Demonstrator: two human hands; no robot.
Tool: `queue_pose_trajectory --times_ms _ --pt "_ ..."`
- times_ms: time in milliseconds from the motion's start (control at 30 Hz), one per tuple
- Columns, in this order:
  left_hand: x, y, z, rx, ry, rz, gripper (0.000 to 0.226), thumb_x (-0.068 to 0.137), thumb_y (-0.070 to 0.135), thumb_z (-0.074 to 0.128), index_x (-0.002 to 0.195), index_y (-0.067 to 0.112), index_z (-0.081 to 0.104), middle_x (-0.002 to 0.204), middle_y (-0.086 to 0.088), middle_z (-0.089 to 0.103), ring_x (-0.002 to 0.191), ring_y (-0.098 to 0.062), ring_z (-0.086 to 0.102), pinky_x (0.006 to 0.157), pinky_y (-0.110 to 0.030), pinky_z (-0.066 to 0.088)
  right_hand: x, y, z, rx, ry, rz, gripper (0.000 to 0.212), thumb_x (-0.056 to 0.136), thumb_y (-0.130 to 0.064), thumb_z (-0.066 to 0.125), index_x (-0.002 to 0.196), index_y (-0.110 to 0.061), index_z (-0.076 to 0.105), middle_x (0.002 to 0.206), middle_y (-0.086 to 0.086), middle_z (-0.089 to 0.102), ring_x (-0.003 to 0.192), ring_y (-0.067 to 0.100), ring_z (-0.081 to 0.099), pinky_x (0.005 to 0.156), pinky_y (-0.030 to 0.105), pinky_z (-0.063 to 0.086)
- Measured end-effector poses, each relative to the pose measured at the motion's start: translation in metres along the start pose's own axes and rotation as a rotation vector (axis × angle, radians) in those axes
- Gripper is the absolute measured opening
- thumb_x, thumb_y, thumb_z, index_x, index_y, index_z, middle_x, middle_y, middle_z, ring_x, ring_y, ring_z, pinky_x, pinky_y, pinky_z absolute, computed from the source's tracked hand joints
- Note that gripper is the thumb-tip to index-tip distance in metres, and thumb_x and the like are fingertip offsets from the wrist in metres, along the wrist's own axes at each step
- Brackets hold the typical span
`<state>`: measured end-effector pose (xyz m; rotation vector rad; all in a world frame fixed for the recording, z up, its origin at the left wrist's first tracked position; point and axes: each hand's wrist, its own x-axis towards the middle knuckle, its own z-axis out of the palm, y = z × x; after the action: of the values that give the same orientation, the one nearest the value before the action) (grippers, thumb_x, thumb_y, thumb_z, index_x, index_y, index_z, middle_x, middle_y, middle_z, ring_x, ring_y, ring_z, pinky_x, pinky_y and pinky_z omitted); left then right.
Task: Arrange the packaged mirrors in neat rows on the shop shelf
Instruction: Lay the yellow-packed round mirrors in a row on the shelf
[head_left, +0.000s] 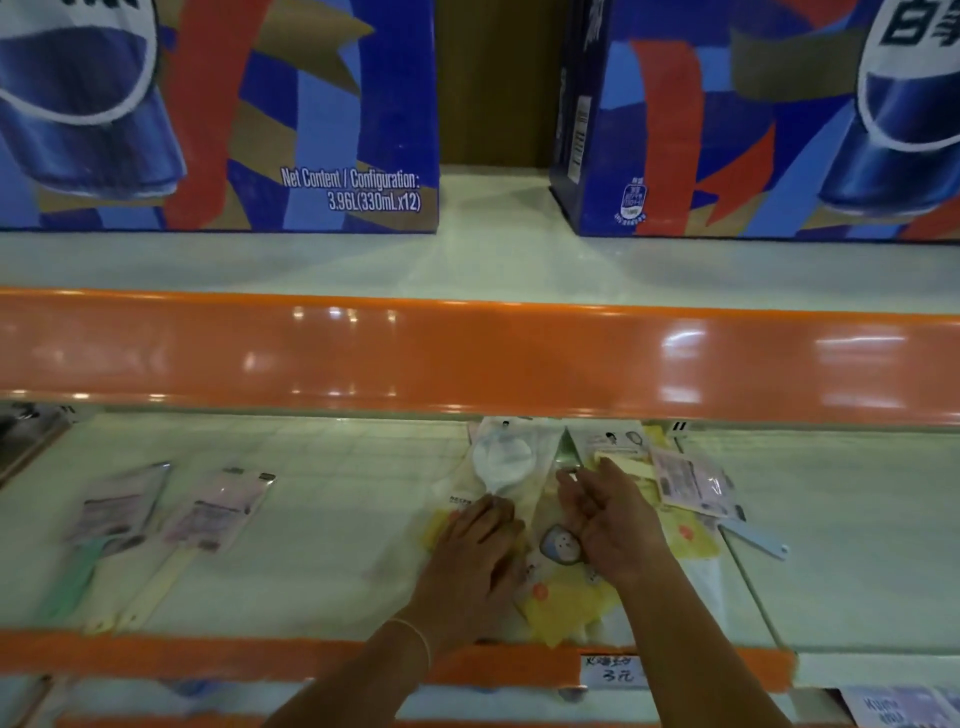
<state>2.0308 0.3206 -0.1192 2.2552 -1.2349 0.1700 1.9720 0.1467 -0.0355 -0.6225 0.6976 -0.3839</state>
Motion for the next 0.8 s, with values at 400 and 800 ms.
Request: queue_pose_trajectory --times_ms 400,800 --pt "-0.001 0.000 0.001 -0.047 -0.020 -0.076 0.045 0.096 0.041 0.035 0.133 0.023 0.053 0.149 0.013 0.037 0.143 0.000 0.010 0.118 -0.033 0.016 0.030 -0.036 -0.014 -1.730 0.280 -0.476 0.058 0.084 -0.031 0.053 0.139 -0.018 0.040 0.131 0.017 0.044 0.109 0.036 0.053 0.087 0.040 0.045" --pt "0.000 0.003 0.001 -0.095 0.018 -0.115 0.042 0.095 0.035 0.037 0.129 0.021 0.057 0.146 0.011 0.042 0.142 -0.002 0.018 0.116 -0.039 0.024 0.004 0.014 -0.034 -1.738 0.000 -0.977 0.019 0.082 -0.018 0.061 0.097 -0.007 0.068 0.098 0.012 0.068 0.086 0.035 0.062 0.078 0.043 0.052"
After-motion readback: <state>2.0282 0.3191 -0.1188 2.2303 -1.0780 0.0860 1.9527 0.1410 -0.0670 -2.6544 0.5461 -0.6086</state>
